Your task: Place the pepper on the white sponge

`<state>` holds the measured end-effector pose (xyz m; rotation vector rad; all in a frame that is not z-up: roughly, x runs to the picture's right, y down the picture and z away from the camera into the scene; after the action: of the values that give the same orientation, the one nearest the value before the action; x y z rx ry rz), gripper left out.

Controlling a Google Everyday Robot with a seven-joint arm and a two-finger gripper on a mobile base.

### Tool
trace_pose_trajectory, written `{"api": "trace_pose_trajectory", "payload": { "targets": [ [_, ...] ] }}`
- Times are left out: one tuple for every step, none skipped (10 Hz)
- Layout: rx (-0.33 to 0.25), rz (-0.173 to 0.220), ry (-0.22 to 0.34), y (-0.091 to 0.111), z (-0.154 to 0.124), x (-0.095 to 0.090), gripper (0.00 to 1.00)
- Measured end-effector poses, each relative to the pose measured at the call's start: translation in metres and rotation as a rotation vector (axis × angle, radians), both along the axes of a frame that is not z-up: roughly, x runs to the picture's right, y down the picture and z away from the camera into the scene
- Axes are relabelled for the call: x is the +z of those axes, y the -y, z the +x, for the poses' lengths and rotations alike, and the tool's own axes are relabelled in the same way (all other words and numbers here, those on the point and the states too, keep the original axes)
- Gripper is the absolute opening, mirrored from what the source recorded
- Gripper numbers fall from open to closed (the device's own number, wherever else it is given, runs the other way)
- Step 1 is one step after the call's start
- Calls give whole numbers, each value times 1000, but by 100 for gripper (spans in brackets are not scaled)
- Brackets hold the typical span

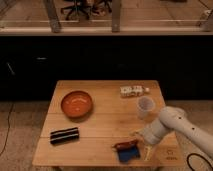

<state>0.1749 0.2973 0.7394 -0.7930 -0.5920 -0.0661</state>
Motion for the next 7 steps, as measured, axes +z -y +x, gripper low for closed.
{"api": "trace_pose_trajectory", "payload": {
  "targets": [
    [0, 0, 0, 0, 0, 0, 80],
    [0, 0, -1, 0, 0, 0, 80],
    [1, 0, -2, 0, 0, 1, 80],
    [1, 1, -3, 0, 0, 1, 80],
    [3, 4, -3, 1, 1, 0, 80],
    [9, 13, 0, 4, 1, -2, 80],
    [19, 27, 5, 9, 2, -5, 80]
  ]
}}
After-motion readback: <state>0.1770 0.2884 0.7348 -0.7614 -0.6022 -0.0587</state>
